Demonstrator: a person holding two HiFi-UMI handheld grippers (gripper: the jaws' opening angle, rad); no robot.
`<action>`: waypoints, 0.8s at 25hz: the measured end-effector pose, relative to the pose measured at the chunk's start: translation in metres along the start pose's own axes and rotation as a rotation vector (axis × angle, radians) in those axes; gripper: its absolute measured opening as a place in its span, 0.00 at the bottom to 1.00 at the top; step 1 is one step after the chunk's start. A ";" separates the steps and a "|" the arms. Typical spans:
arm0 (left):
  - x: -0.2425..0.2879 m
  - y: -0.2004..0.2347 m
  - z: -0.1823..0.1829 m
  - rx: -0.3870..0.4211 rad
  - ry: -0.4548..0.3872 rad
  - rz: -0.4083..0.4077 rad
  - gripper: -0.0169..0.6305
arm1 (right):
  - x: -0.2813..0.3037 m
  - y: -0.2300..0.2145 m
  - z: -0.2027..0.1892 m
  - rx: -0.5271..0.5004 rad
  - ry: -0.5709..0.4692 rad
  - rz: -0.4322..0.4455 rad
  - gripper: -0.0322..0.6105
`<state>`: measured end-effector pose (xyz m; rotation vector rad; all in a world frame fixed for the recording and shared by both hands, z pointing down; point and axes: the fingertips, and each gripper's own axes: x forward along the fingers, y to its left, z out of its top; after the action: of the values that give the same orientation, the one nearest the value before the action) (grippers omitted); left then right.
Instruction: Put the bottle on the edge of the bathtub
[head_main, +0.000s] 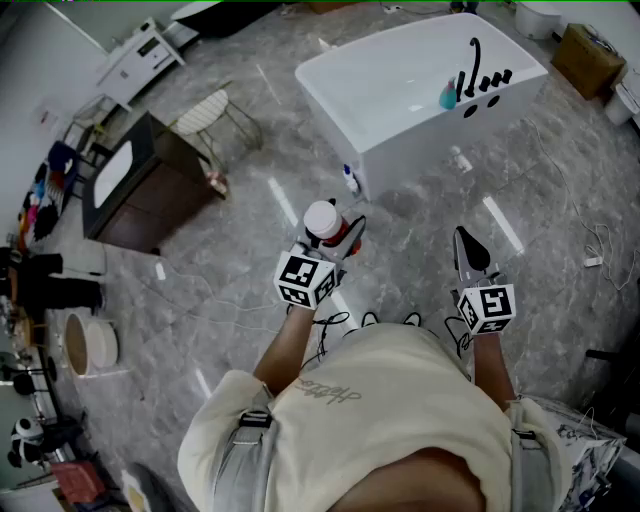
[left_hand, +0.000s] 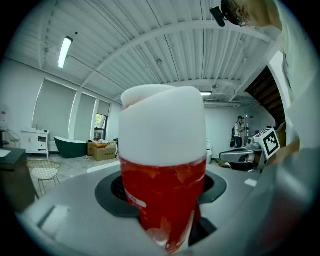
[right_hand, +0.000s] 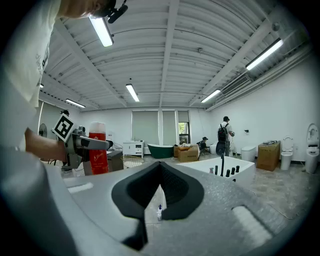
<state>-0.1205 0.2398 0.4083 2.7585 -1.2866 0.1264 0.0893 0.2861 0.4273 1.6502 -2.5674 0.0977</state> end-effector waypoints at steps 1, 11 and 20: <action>-0.002 0.001 -0.001 -0.006 0.001 0.004 0.49 | -0.001 0.002 0.001 0.000 0.002 0.002 0.05; -0.009 0.012 -0.008 -0.034 -0.010 -0.010 0.48 | -0.012 0.011 0.005 0.025 -0.017 -0.024 0.05; -0.011 0.028 -0.012 -0.070 -0.021 -0.072 0.48 | -0.003 0.029 -0.009 0.046 0.020 -0.048 0.05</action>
<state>-0.1496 0.2313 0.4201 2.7496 -1.1707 0.0469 0.0639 0.3016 0.4362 1.7169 -2.5276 0.1701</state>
